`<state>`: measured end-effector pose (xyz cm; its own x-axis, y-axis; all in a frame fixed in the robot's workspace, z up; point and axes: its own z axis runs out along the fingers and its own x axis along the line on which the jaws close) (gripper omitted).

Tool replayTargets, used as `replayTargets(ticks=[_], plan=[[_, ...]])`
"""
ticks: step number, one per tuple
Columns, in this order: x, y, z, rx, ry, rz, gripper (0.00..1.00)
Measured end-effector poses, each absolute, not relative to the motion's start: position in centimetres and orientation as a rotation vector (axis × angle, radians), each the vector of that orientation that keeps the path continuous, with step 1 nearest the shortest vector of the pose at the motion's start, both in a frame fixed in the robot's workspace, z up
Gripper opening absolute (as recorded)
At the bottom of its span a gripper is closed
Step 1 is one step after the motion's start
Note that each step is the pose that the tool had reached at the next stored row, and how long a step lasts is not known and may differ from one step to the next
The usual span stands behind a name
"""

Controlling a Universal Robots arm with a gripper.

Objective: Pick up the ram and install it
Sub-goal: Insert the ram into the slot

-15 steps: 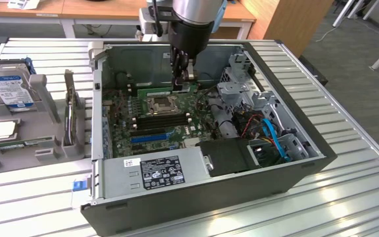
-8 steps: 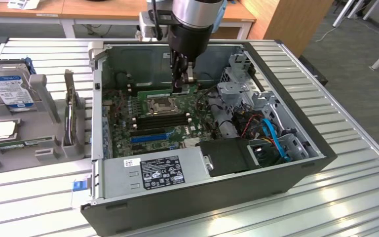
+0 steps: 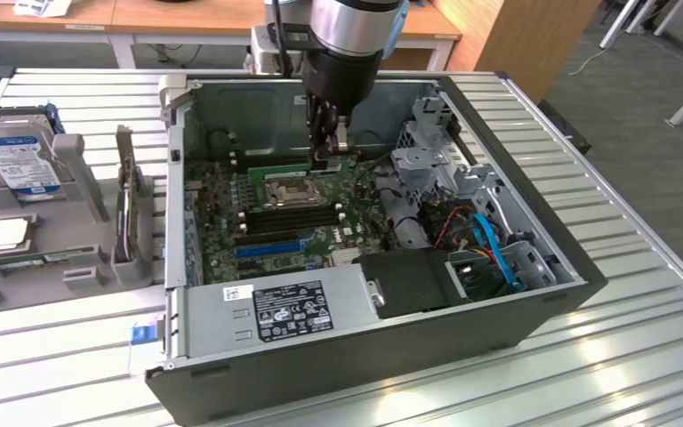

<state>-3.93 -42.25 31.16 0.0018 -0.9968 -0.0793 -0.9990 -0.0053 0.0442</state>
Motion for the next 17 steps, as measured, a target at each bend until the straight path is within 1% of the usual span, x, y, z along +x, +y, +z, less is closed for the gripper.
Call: replayTargets(ticks=[17], plan=[[-3.9,-42.3,29.8,-2.205,2.197,0.133,0.11]])
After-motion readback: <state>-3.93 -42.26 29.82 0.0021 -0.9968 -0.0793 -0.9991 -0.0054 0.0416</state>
